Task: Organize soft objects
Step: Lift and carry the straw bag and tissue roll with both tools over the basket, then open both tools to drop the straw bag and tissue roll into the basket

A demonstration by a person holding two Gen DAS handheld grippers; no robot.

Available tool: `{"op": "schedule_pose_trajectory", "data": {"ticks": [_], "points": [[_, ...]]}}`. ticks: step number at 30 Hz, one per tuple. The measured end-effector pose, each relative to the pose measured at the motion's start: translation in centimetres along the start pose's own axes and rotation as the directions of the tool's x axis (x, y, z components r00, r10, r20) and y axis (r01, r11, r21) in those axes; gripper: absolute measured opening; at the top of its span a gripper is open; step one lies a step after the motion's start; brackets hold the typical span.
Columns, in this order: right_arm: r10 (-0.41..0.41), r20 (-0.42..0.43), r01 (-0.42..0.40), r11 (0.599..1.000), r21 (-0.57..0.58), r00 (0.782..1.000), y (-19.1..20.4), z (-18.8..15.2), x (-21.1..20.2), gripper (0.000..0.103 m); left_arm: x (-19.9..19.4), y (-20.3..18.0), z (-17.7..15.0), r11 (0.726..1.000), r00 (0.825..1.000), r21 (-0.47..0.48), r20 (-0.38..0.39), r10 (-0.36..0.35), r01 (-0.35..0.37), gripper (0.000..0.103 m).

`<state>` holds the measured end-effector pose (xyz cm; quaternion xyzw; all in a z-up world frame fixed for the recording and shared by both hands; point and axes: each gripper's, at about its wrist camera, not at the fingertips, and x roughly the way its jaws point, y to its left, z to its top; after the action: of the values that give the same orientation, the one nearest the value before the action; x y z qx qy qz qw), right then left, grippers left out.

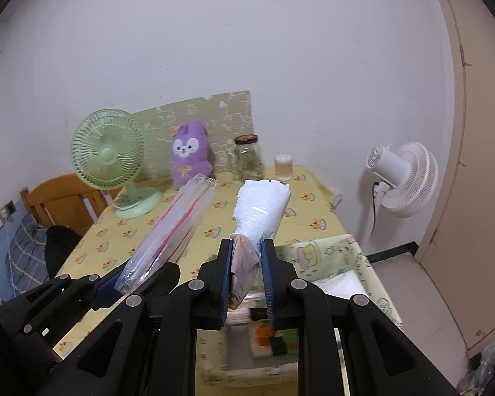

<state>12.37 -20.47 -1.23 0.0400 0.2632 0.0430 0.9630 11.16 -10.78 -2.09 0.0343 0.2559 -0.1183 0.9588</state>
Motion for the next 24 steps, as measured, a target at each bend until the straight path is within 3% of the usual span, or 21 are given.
{"op": "schedule_pose_trajectory", "data": {"ticks": [4,16,22,24], "points": [[-0.05,0.001,0.05,0.999,-0.003,0.999,-1.4,-0.3,0.5,0.02,1.4,-1.3,-0.2,0.999,0.999,0.016,-0.02,-0.037,0.037,0.018],[-0.083,-0.08,0.088,0.995,0.053,0.993,-5.3,-1.9,3.5,0.02,5.4,-4.0,-1.0,0.995,0.99,0.038,-0.113,-0.087,0.092,0.019],[-0.087,-0.122,0.097,0.992,0.075,0.989,-6.4,-2.8,4.8,0.02,6.7,-4.7,-1.9,0.994,0.983,0.042,-0.16,-0.094,0.102,0.022],[-0.088,-0.138,0.1,0.992,0.082,0.987,-6.7,-3.3,5.3,0.02,7.1,-4.8,-2.2,0.994,0.98,0.042,-0.172,-0.097,0.105,0.03]]}}
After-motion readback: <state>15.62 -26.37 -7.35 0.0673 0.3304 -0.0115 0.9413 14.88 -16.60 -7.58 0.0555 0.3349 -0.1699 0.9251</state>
